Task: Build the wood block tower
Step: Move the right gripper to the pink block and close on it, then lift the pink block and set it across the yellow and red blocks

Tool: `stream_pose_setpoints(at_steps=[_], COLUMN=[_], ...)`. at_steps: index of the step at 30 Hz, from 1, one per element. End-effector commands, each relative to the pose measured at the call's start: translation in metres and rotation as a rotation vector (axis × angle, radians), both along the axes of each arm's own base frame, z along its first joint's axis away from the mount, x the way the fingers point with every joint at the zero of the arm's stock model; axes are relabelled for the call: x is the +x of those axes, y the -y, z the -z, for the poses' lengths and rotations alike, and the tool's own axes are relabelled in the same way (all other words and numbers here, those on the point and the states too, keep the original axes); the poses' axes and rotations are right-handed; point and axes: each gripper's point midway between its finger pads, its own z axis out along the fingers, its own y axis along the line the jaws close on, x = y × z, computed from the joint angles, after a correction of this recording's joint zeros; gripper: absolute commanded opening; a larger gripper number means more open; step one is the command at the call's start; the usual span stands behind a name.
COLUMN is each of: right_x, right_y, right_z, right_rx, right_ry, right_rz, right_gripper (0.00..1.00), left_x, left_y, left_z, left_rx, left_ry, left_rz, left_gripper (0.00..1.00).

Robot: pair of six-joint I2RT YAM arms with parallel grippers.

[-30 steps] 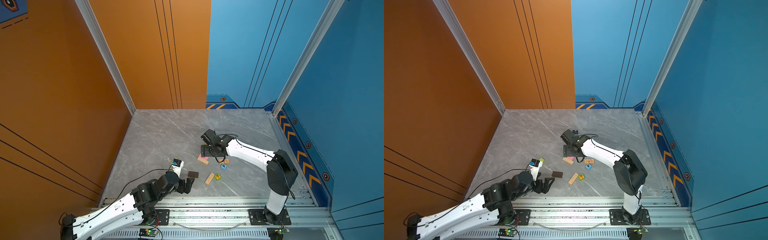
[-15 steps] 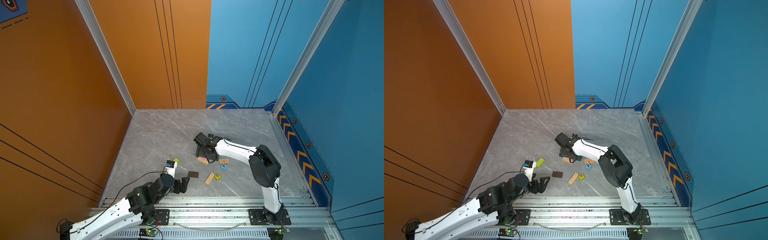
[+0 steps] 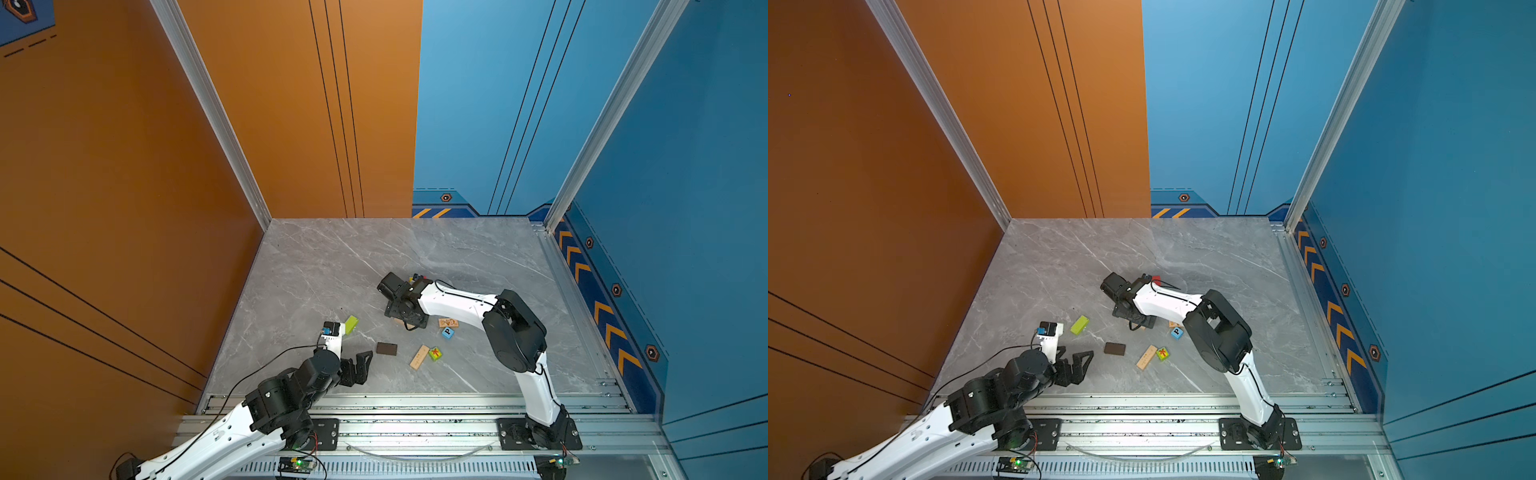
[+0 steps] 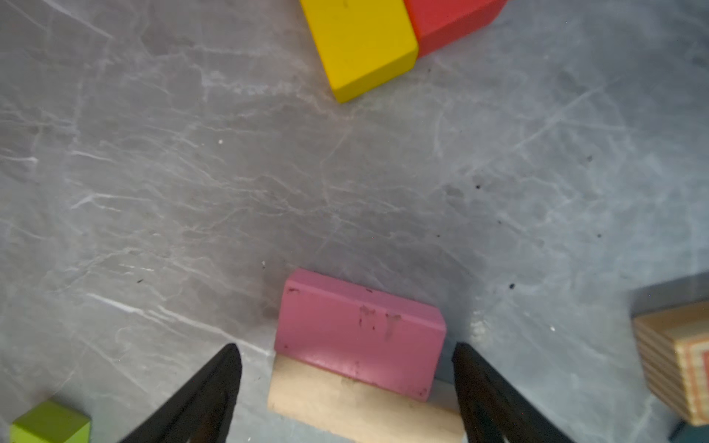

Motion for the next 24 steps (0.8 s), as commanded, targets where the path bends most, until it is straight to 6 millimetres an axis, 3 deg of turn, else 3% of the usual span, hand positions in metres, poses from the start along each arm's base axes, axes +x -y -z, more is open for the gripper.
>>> stream_pose_setpoints(at_steps=[1,10,18,24], right_x=[0.003,0.01,0.006,0.008], right_y=[0.011,0.01,0.012,0.022], right_z=[-0.001,0.005,0.016,0.009], right_rx=[-0.047,-0.055,-0.074,-0.12], right_ry=[0.015,0.007,-0.023,-0.012], right_rz=[0.048,0.046,0.034,-0.003], right_gripper=[0.87,0.81,0.62,0.57], left_x=[-0.004,-0.006,-0.006,-0.005], left_y=[0.0,-0.001,-0.003,-0.002], left_z=[0.007,0.006,0.005,0.005], left_rx=[0.006,-0.009,-0.014,-0.007], left_ry=[-0.021,-0.023,-0.023,-0.027], left_rz=[0.018,0.021,0.01,0.011], left_gripper=[0.98,0.98,0.98,0.98])
